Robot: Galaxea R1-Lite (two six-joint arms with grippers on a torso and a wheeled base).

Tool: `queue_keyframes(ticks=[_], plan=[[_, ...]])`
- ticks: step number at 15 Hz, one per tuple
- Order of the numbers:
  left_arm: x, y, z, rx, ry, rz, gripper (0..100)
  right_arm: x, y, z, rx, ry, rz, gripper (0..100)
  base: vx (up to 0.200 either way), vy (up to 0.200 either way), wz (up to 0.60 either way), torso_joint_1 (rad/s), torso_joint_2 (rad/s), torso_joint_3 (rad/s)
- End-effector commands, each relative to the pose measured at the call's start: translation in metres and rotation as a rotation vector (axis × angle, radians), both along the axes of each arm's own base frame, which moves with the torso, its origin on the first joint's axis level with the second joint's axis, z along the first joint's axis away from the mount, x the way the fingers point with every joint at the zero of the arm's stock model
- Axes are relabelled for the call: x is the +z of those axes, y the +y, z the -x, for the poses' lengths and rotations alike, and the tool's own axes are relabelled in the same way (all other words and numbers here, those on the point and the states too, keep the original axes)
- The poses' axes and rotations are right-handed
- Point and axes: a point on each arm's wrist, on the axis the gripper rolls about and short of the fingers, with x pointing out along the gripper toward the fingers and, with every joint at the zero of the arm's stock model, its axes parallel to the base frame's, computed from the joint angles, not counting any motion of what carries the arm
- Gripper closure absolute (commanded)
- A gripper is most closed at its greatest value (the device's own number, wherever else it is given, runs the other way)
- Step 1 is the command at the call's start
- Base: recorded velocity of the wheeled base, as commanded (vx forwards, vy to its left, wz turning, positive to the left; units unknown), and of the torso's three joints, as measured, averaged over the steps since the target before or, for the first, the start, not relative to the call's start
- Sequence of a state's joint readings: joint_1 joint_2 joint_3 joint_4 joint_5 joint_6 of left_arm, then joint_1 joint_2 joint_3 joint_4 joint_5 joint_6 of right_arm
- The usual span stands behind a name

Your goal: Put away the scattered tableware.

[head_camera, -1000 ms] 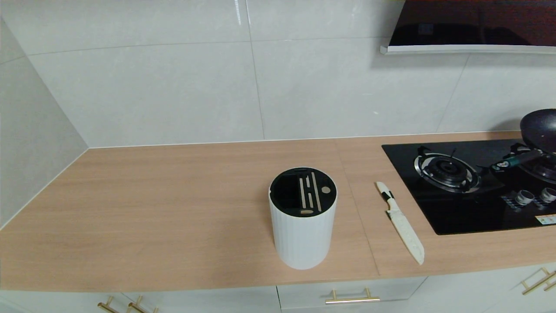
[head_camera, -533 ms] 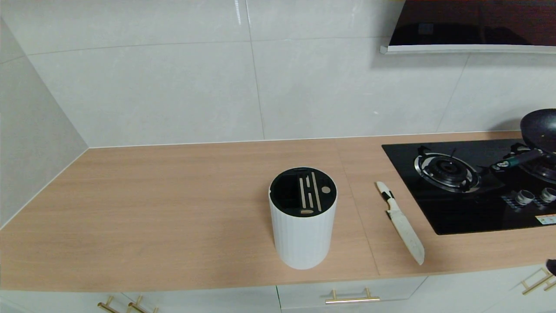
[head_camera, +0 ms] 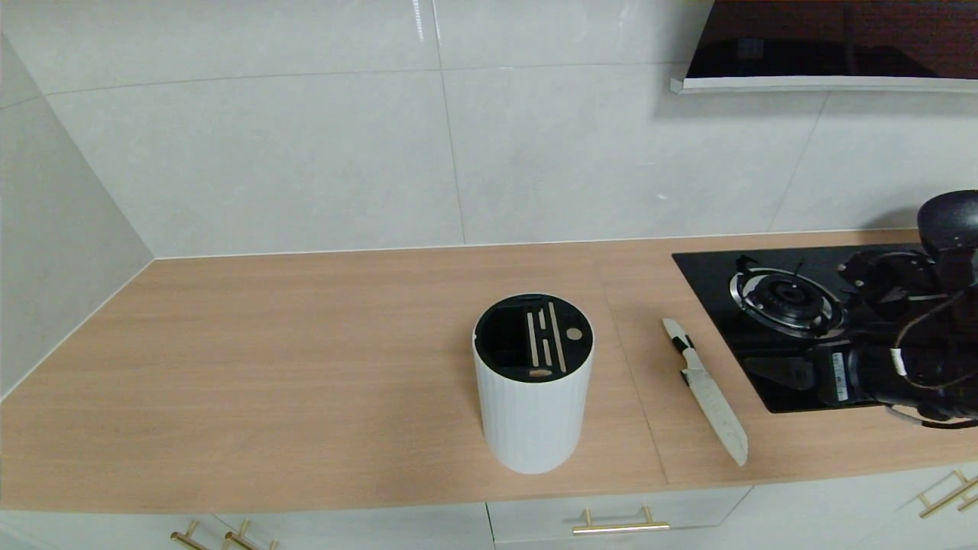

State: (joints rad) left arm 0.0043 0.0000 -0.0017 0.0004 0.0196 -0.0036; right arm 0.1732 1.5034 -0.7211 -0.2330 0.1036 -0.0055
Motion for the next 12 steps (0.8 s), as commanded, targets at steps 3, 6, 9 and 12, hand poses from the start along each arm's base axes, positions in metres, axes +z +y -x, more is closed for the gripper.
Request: queue_keyframes(ticks=[3, 6, 9, 12], plan=[[0.0, 0.0, 0.0, 0.001, 0.001, 0.001, 0, -0.065, 0.019, -0.079, -0.02, 0.088, 0.047, 0, 0.0, 0.0, 0.0, 0.0, 0.0, 0.0], [0.0, 0.0, 0.0, 0.001, 0.001, 0.001, 0, -0.093, 0.022, -0.093, -0.042, 0.109, 0.088, 0, 0.0, 0.0, 0.0, 0.0, 0.0, 0.0], [0.0, 0.0, 0.0, 0.001, 0.001, 0.001, 0, -0.117, 0.025, -0.106, -0.054, 0.091, 0.092, 0, 0.0, 0.0, 0.0, 0.0, 0.0, 0.0], [0.0, 0.0, 0.0, 0.001, 0.001, 0.001, 0, -0.131, 0.025, -0.115, -0.085, 0.064, 0.105, 0, 0.0, 0.0, 0.0, 0.0, 0.0, 0.0]])
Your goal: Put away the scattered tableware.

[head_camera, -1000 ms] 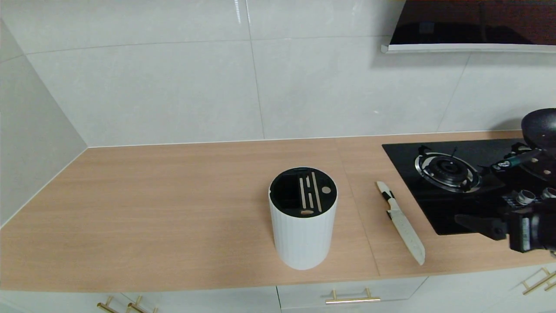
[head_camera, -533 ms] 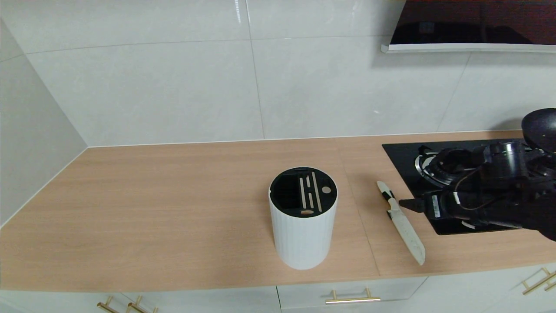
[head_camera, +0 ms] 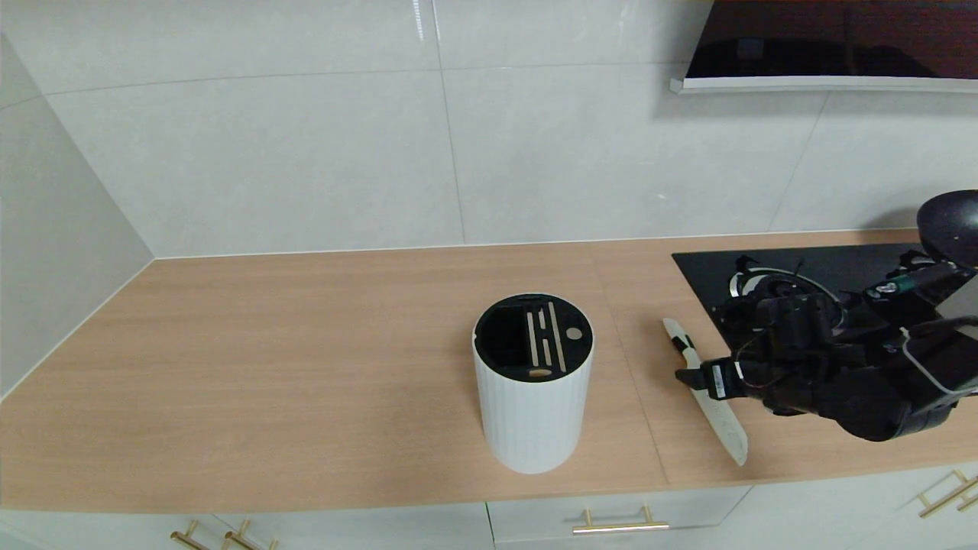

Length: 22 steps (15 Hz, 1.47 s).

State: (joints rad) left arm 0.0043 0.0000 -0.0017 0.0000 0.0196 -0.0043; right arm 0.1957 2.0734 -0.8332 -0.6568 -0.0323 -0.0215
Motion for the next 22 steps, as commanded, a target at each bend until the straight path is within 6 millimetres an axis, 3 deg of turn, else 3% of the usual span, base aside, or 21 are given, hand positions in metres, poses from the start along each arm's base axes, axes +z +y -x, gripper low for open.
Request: queue_keyframes(ticks=[1, 7, 19, 20, 22], plan=[[0.0, 0.0, 0.0, 0.001, 0.002, 0.0, 0, -0.024, 0.001, -0.006, -0.002, 0.041, 0.012, 0, 0.0, 0.0, 0.0, 0.0, 0.0, 0.0], [0.0, 0.0, 0.0, 0.001, 0.002, 0.0, 0, -0.033, 0.004, -0.022, -0.011, 0.02, 0.009, 0, 0.0, 0.0, 0.0, 0.0, 0.0, 0.0], [0.0, 0.0, 0.0, 0.001, 0.002, 0.0, 0, -0.043, 0.002, -0.026, -0.032, 0.023, 0.026, 0, 0.0, 0.0, 0.0, 0.0, 0.0, 0.0], [0.0, 0.0, 0.0, 0.001, 0.002, 0.0, 0, -0.043, 0.002, -0.026, -0.032, 0.023, 0.026, 100, 0.0, 0.0, 0.0, 0.0, 0.0, 0.0], [0.0, 0.0, 0.0, 0.001, 0.002, 0.0, 0, -0.044, 0.002, -0.027, -0.032, 0.024, 0.025, 100, 0.0, 0.0, 0.0, 0.0, 0.0, 0.0]])
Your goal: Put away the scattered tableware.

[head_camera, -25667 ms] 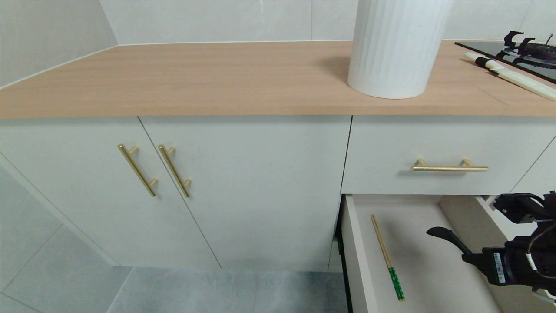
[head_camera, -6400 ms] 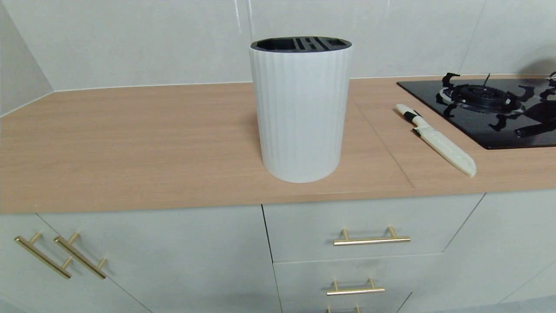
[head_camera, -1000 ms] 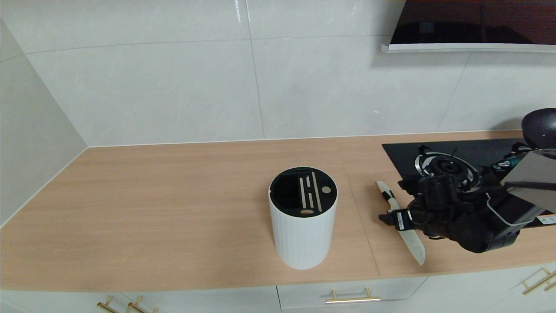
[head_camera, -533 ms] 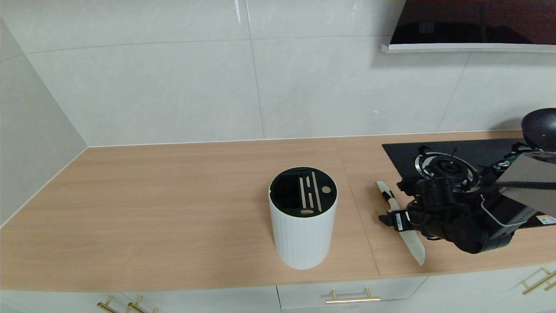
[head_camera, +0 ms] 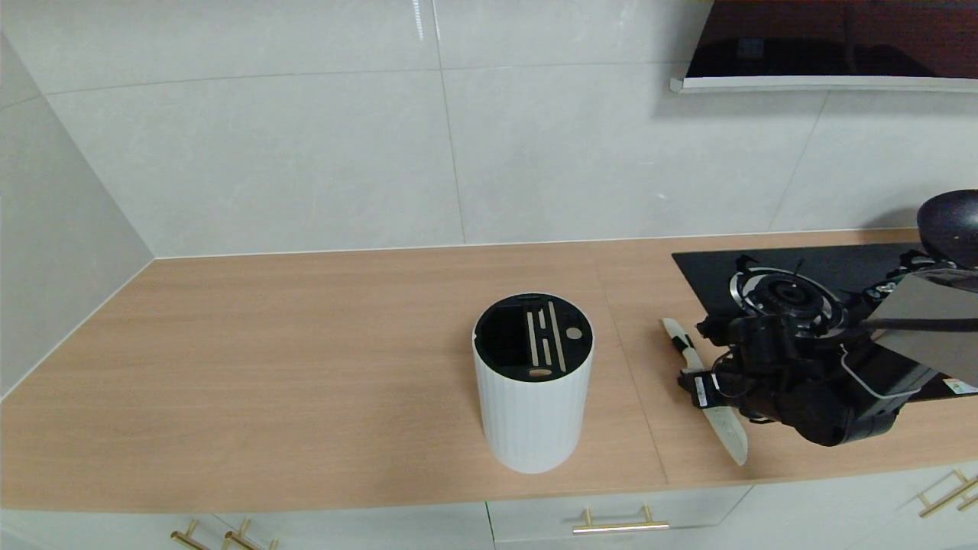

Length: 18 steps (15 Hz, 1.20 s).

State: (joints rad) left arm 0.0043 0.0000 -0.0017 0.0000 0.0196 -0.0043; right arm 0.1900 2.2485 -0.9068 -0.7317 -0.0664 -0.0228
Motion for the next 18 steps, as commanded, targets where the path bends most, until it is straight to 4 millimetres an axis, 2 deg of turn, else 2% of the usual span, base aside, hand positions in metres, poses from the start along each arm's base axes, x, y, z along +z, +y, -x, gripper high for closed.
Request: queue_keyframes(ticks=[1, 8, 10, 11, 13, 15, 16, 17, 18], plan=[[0.0, 0.0, 0.0, 0.001, 0.002, 0.0, 0, -0.001, 0.0, -0.002, 0.001, -0.001, 0.0, 100, 0.0, 0.0, 0.0, 0.0, 0.0, 0.0], [0.0, 0.0, 0.0, 0.001, 0.002, 0.0, 0, 0.002, 0.0, -0.006, -0.033, -0.022, 0.011, 100, 0.0, 0.0, 0.0, 0.0, 0.0, 0.0], [0.0, 0.0, 0.0, 0.001, 0.004, -0.017, 0, 0.028, -0.002, -0.002, -0.045, -0.081, -0.014, 100, 0.0, 0.0, 0.0, 0.0, 0.0, 0.0], [-0.001, 0.0, 0.0, 0.001, 0.005, -0.017, 0, 0.035, -0.002, 0.0, -0.047, -0.095, -0.02, 100, 0.0, 0.0, 0.0, 0.0, 0.0, 0.0], [0.0, 0.0, 0.0, 0.002, -0.002, -0.024, 0, 0.074, -0.005, 0.018, -0.048, -0.171, -0.047, 100, 0.0, 0.0, 0.0, 0.0, 0.0, 0.0], [0.016, 0.0, 0.004, 0.0, -0.082, -0.017, 0, 0.103, -0.007, 0.031, -0.044, -0.243, -0.064, 100, 0.0, 0.0, 0.0, 0.0, 0.0, 0.0], [0.037, 0.0, 0.008, -0.026, -0.107, -0.015, 0, 0.133, -0.008, 0.046, -0.026, -0.314, -0.083, 100, 0.0, 0.0, 0.0, 0.0, 0.0, 0.0], [0.043, 0.0, 0.006, -0.048, -0.075, -0.016, 0, 0.143, -0.007, 0.051, -0.006, -0.341, -0.094, 100, 0.0, 0.0, 0.0, 0.0, 0.0, 0.0], [0.069, -0.003, -0.012, -0.136, 0.051, -0.015, 0, 0.175, 0.006, 0.062, 0.07, -0.425, -0.127, 100, 0.0, 0.0, 0.0, 0.0, 0.0, 0.0]])
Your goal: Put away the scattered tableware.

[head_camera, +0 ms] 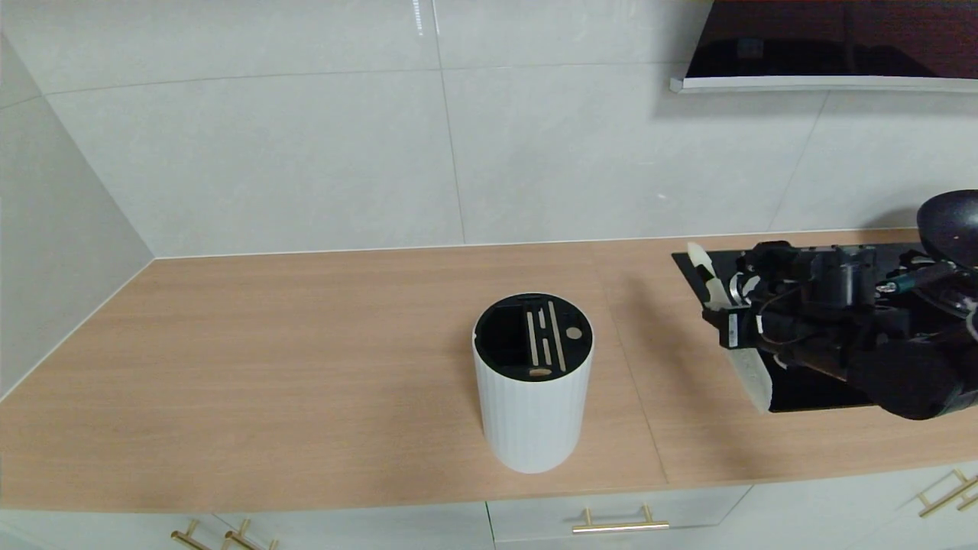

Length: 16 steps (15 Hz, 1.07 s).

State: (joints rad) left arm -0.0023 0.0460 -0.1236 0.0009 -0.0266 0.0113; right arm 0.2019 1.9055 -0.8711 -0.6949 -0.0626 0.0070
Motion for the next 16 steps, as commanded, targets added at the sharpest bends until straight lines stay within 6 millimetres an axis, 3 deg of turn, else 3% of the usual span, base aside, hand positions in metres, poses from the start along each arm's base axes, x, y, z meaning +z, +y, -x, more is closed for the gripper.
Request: queue_keyframes(ticks=[1, 3, 5, 7, 9, 10, 11, 12, 14, 16], plan=[[0.052, -0.003, -0.035, -0.137, 0.195, 0.0, 0, 0.072, 0.019, 0.029, 0.1, -0.184, -0.036, 100, 0.0, 0.0, 0.0, 0.0, 0.0, 0.0], [0.095, -0.005, -0.085, -0.197, 0.313, 0.011, 0, 0.102, 0.042, 0.044, 0.167, -0.207, -0.052, 100, 0.0, 0.0, 0.0, 0.0, 0.0, 0.0], [0.127, -0.015, -0.138, -0.244, 0.366, 0.008, 0, 0.113, 0.054, 0.066, 0.169, -0.221, -0.076, 100, 0.0, 0.0, 0.0, 0.0, 0.0, 0.0], [0.143, -0.051, -0.186, -0.281, 0.327, -0.022, 0, 0.124, 0.065, 0.095, 0.16, -0.251, -0.089, 100, 0.0, 0.0, 0.0, 0.0, 0.0, 0.0], [0.146, -0.1, -0.22, -0.407, 0.209, 0.113, 0, 0.129, 0.078, 0.121, 0.234, -0.233, -0.095, 100, 0.0, 0.0, 0.0, 0.0, 0.0, 0.0], [0.144, -0.127, -0.233, -0.489, 0.144, 0.195, 0, 0.13, 0.087, 0.134, 0.28, -0.216, -0.099, 100, 0.0, 0.0, 0.0, 0.0, 0.0, 0.0], [0.141, -0.14, -0.236, -0.529, 0.122, 0.23, 0, 0.13, 0.091, 0.14, 0.297, -0.205, -0.104, 100, 0.0, 0.0, 0.0, 0.0, 0.0, 0.0], [0.124, -0.178, -0.25, -0.616, 0.079, 0.305, 0, 0.126, 0.111, 0.161, 0.368, -0.167, -0.121, 100, 0.0, 0.0, 0.0, 0.0, 0.0, 0.0], [0.112, -0.2, -0.255, -0.672, 0.055, 0.325, 0, 0.114, 0.129, 0.167, 0.39, -0.134, -0.098, 100, 0.0, 0.0, 0.0, 0.0, 0.0, 0.0], [0.118, -0.213, -0.243, -0.745, 0.069, 0.386, 0, 0.112, 0.135, 0.166, 0.389, -0.13, -0.118, 100, 0.0, 0.0, 0.0, 0.0, 0.0, 0.0]])
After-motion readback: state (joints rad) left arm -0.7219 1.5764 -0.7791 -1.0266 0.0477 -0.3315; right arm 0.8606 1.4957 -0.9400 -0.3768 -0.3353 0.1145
